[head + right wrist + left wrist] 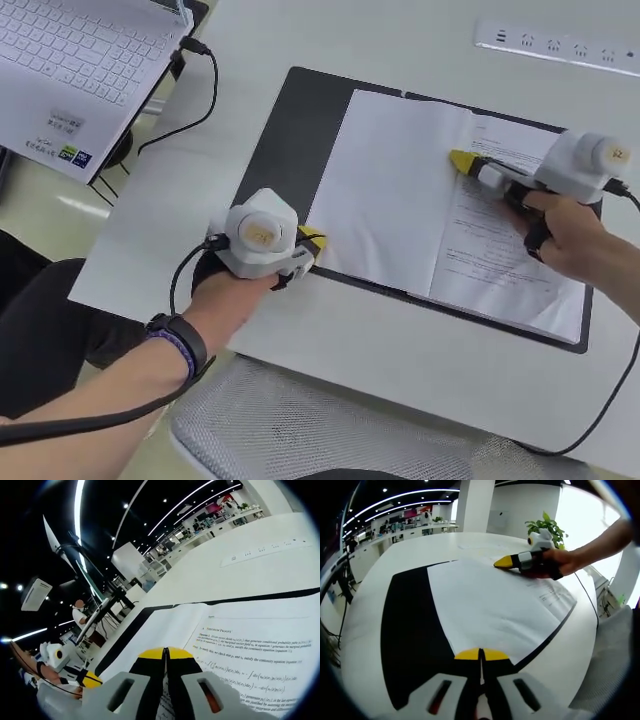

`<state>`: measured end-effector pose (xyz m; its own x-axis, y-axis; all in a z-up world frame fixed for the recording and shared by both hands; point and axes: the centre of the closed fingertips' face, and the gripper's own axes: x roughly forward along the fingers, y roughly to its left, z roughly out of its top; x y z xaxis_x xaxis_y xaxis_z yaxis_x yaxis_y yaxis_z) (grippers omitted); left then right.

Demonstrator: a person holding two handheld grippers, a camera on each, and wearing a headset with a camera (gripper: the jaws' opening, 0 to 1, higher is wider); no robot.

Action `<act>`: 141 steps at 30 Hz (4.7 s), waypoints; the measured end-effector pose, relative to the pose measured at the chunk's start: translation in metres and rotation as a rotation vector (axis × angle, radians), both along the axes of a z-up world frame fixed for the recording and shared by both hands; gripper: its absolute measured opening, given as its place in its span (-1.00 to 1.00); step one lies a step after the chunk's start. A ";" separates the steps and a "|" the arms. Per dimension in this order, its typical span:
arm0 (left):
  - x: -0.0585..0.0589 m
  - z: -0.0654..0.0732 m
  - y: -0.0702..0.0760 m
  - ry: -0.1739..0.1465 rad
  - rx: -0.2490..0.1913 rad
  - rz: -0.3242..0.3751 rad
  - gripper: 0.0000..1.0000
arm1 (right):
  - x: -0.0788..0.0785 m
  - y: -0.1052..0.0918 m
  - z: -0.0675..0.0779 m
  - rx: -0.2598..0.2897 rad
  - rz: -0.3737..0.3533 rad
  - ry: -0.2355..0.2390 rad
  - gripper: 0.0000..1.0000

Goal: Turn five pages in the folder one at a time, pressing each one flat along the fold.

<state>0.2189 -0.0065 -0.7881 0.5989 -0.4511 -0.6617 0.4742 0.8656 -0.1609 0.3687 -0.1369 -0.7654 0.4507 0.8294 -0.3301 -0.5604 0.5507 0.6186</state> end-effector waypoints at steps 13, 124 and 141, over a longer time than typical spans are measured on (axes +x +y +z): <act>0.000 0.000 -0.001 0.001 -0.001 -0.003 -1.00 | -0.045 0.004 0.008 0.004 0.059 -0.020 -1.00; -0.027 0.059 -0.014 -0.040 0.002 -0.153 -0.39 | -0.176 -0.087 0.054 -0.118 0.004 -0.085 -0.07; -0.025 0.115 -0.011 -0.151 0.010 -0.175 -0.01 | -0.186 -0.143 0.080 -0.235 -0.089 -0.189 0.33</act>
